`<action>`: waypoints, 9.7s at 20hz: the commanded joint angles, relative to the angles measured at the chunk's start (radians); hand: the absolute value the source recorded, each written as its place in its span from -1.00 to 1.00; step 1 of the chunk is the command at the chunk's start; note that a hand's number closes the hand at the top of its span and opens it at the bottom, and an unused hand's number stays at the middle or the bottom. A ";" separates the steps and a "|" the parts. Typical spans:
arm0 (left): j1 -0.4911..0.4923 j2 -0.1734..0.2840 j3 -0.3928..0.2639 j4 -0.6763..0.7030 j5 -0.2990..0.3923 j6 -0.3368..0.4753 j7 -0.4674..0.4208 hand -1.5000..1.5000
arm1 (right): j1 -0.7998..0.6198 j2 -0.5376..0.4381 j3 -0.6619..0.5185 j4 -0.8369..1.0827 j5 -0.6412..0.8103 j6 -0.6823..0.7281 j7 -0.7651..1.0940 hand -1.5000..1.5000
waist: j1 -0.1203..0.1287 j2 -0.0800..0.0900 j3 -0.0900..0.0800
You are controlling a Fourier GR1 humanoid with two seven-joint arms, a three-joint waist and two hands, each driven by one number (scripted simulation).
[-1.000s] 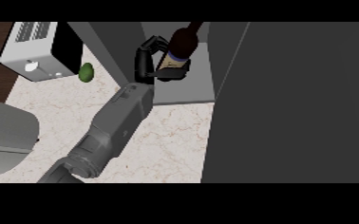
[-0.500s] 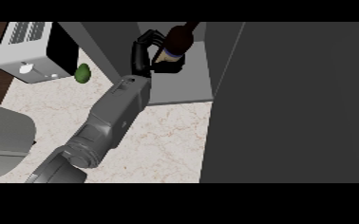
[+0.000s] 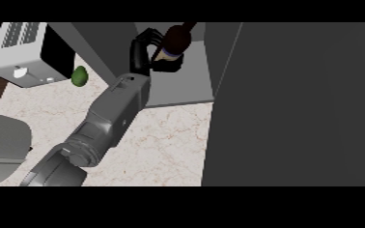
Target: Pick up the wine, place it into the cabinet and close the cabinet
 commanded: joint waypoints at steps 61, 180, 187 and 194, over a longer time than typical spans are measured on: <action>0.071 -0.031 0.005 -0.085 0.281 -0.087 0.036 1.00 | 0.014 0.043 -0.017 0.017 -0.088 0.039 -0.041 -1.00 | -0.077 0.014 -0.002; 1.113 0.244 -0.695 -1.939 -0.034 0.016 0.380 1.00 | -0.004 -0.069 0.001 -0.032 -0.053 -0.059 0.060 -1.00 | 0.100 -0.033 0.000; 1.233 0.451 -0.616 -2.069 0.047 -0.138 0.343 1.00 | -0.024 -0.030 0.175 -0.070 -0.092 0.014 0.038 1.00 | 0.109 -0.034 -0.001; 1.362 0.605 -0.414 -2.160 0.192 -0.284 0.273 1.00 | -0.038 0.129 0.366 -0.057 -0.085 -0.060 0.091 1.00 | 0.122 -0.038 -0.003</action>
